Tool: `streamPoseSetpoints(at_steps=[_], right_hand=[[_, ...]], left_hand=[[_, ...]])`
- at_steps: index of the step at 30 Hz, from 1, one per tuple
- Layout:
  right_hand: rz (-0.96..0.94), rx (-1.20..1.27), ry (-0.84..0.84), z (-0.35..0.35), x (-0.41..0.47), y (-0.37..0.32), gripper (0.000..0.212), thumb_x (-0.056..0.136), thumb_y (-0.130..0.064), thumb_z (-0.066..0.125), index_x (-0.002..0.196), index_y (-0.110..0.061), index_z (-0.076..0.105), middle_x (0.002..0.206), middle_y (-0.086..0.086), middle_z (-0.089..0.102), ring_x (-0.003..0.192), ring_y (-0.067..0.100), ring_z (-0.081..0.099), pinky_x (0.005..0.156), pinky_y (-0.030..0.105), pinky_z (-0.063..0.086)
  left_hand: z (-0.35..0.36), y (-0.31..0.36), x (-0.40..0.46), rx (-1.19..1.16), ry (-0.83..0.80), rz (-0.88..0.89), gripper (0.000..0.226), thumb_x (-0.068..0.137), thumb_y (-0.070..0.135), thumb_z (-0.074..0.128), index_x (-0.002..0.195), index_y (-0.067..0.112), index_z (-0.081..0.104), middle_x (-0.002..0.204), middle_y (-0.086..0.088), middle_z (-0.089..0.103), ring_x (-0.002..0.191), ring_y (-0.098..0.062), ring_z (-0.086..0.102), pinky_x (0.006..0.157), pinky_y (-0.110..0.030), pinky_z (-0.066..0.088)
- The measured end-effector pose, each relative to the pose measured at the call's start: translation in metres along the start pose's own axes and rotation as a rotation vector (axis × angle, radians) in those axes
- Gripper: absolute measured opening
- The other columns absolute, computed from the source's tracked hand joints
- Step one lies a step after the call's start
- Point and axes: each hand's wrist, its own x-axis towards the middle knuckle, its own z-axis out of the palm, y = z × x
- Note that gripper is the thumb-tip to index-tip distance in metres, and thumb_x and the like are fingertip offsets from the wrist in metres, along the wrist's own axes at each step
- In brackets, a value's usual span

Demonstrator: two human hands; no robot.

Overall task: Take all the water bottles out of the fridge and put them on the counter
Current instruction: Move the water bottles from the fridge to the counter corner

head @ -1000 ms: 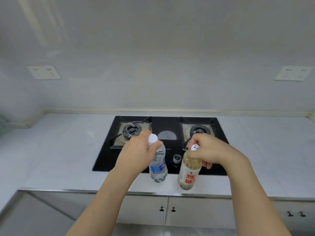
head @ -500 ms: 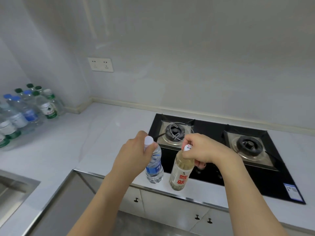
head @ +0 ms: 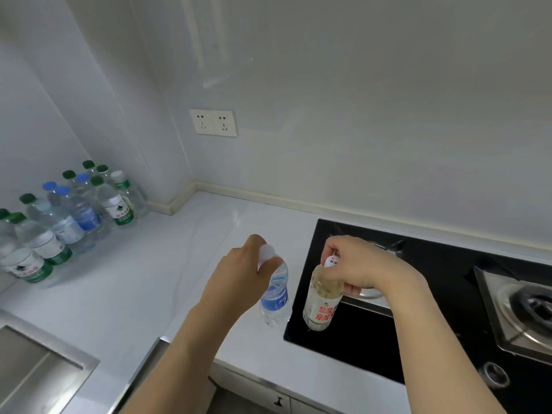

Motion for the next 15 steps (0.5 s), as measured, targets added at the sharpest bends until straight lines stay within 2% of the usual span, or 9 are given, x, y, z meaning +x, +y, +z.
streamPoseSetpoints(at_steps=[2, 5, 8, 10, 15], right_hand=[[0.013, -0.01, 0.014, -0.008, 0.022, -0.006, 0.015, 0.077, -0.027, 0.067, 0.089, -0.022, 0.058, 0.075, 0.002, 0.068, 0.047, 0.012, 0.06, 0.045, 0.024, 0.049], [0.005, 0.005, 0.013, -0.017, 0.056, -0.015, 0.019, 0.074, -0.03, 0.067, 0.089, -0.022, 0.057, 0.073, 0.007, 0.071, 0.049, 0.016, 0.061, 0.048, 0.027, 0.05], [-0.001, 0.019, 0.02, -0.022, 0.08, -0.022, 0.021, 0.072, -0.03, 0.066, 0.089, -0.022, 0.057, 0.077, 0.008, 0.071, 0.057, 0.023, 0.068, 0.054, 0.034, 0.056], [0.004, 0.024, 0.014, -0.025, 0.095, -0.026, 0.021, 0.072, -0.03, 0.067, 0.089, -0.021, 0.057, 0.075, 0.007, 0.07, 0.055, 0.021, 0.067, 0.053, 0.033, 0.055], [0.018, -0.019, -0.02, -0.024, 0.125, -0.041, 0.021, 0.077, -0.032, 0.067, 0.093, -0.024, 0.057, 0.071, 0.001, 0.065, 0.05, 0.015, 0.063, 0.051, 0.027, 0.051]], left_hand=[[-0.004, -0.006, 0.023, 0.007, 0.003, -0.011, 0.027, 0.095, 0.046, 0.05, 0.11, 0.024, 0.046, 0.096, 0.001, 0.062, 0.078, -0.018, 0.057, 0.054, -0.02, 0.041], [-0.009, -0.015, 0.056, 0.021, 0.029, -0.018, 0.028, 0.094, 0.046, 0.05, 0.11, 0.023, 0.046, 0.096, -0.002, 0.064, 0.079, -0.021, 0.059, 0.06, -0.028, 0.045], [-0.015, -0.022, 0.078, 0.036, 0.03, -0.028, 0.029, 0.095, 0.045, 0.049, 0.112, 0.022, 0.045, 0.096, -0.002, 0.063, 0.077, -0.02, 0.058, 0.053, -0.023, 0.041], [-0.018, -0.028, 0.092, 0.033, 0.028, -0.033, 0.029, 0.095, 0.045, 0.048, 0.113, 0.023, 0.045, 0.099, -0.001, 0.063, 0.078, -0.019, 0.057, 0.053, -0.021, 0.038], [-0.022, -0.05, 0.117, 0.016, 0.016, -0.05, 0.028, 0.095, 0.046, 0.049, 0.112, 0.024, 0.046, 0.099, 0.0, 0.063, 0.081, -0.021, 0.06, 0.062, -0.029, 0.051]])
